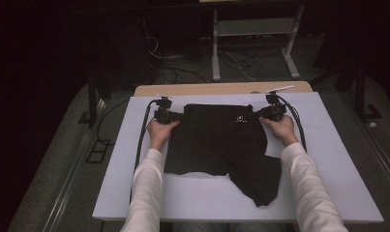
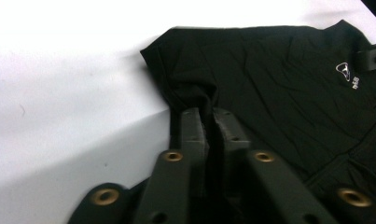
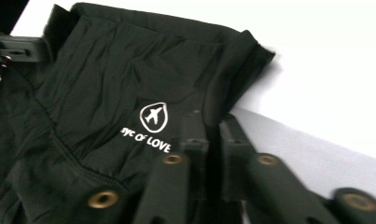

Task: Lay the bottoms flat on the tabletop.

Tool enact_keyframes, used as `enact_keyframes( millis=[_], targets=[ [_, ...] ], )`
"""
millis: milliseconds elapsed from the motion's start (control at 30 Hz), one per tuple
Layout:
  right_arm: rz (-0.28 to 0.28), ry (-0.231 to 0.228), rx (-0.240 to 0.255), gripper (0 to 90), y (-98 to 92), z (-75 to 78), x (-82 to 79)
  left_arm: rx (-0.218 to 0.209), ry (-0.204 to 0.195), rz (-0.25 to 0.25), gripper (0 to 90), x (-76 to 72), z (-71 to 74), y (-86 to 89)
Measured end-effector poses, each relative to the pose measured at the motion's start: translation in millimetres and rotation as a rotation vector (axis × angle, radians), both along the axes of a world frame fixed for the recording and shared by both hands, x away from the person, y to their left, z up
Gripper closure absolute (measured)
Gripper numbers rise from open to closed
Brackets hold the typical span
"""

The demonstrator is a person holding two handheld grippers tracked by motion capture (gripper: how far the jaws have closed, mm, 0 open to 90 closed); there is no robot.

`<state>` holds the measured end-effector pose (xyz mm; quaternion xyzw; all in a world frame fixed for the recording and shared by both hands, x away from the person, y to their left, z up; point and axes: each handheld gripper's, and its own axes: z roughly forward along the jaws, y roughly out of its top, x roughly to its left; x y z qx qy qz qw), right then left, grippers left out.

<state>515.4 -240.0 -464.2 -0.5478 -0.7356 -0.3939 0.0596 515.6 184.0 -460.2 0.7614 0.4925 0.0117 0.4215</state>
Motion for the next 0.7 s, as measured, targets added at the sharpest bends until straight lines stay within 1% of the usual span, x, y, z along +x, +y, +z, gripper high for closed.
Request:
enact_keyframes(
  millis=[33,67,100,133,167,200,233,267,300,333,367,400,433,467,533,600,633,667,700],
  targets=[
    [0.0,0.0,0.0,82.7,0.0,0.0,0.0,0.0,0.0,0.0,84.1,0.0,0.0,0.0],
    [-0.009,-0.001,0.044,84.3,-2.7,-1.3,0.5,-0.006,0.003,0.005,84.6,0.5,0.9,1.7],
    [-0.018,-0.001,0.059,84.5,-4.1,-1.3,0.9,-0.01,0.003,0.008,85.1,0.5,2.5,2.5],
    [-0.031,-0.006,0.066,84.7,-5.9,-0.4,1.3,-0.012,0.0,0.011,85.2,0.7,4.4,3.8],
    [-0.031,-0.006,0.066,84.7,-5.9,-0.4,1.3,-0.012,0.0,0.011,85.2,0.7,4.4,3.8],
    [-0.057,-0.026,0.08,85.0,-10.2,3.4,2.9,-0.021,-0.014,0.023,85.4,0.6,9.6,6.7],
    [-0.066,-0.033,0.091,85.0,-11.4,5.0,3.6,-0.028,-0.019,0.028,85.4,0.8,12.7,8.3],
    [-0.078,-0.034,0.104,85.1,-12.9,7.4,4.7,-0.03,-0.029,0.031,85.4,1.2,15.9,9.7],
    [-0.078,-0.034,0.104,85.1,-12.9,7.4,4.7,-0.03,-0.029,0.031,85.4,1.2,15.9,9.7],
    [-0.09,-0.037,0.121,85.2,-13.6,13.7,8.6,-0.044,-0.05,0.049,85.4,1.8,22.7,11.8],
    [-0.093,-0.043,0.117,85.2,-13.0,16.6,9.7,-0.051,-0.051,0.054,85.4,2.7,26.2,12.5],
    [-0.096,-0.055,0.115,85.2,-12.1,20.4,11.2,-0.049,-0.056,0.056,85.4,3.4,29.7,12.1],
    [-0.099,-0.059,0.118,85.2,-11.2,24.4,12.9,-0.049,-0.056,0.056,85.4,3.4,29.7,12.1],
    [-0.1,-0.068,0.115,85.1,-9.9,28.1,14.5,-0.045,-0.07,0.051,85.4,5.0,37.3,11.0],
    [-0.105,-0.088,0.108,85.1,-7.3,35.7,17.4,-0.052,-0.081,0.046,85.4,6.7,44.7,10.3],
    [-0.107,-0.095,0.101,85.1,-5.0,43.2,21.7,-0.044,-0.093,0.048,85.4,9.3,51.9,10.2],
    [-0.104,-0.101,0.096,85.2,-3.8,47.0,24.0,-0.044,-0.093,0.048,85.4,9.3,51.9,10.2],
    [-0.101,-0.108,0.096,85.2,-2.5,51.8,27.0,-0.043,-0.102,0.055,85.4,12.5,58.6,10.8],
    [-0.099,-0.109,0.097,85.2,-1.8,54.6,28.7,-0.043,-0.102,0.055,85.4,12.5,58.6,10.8]
  ],
)
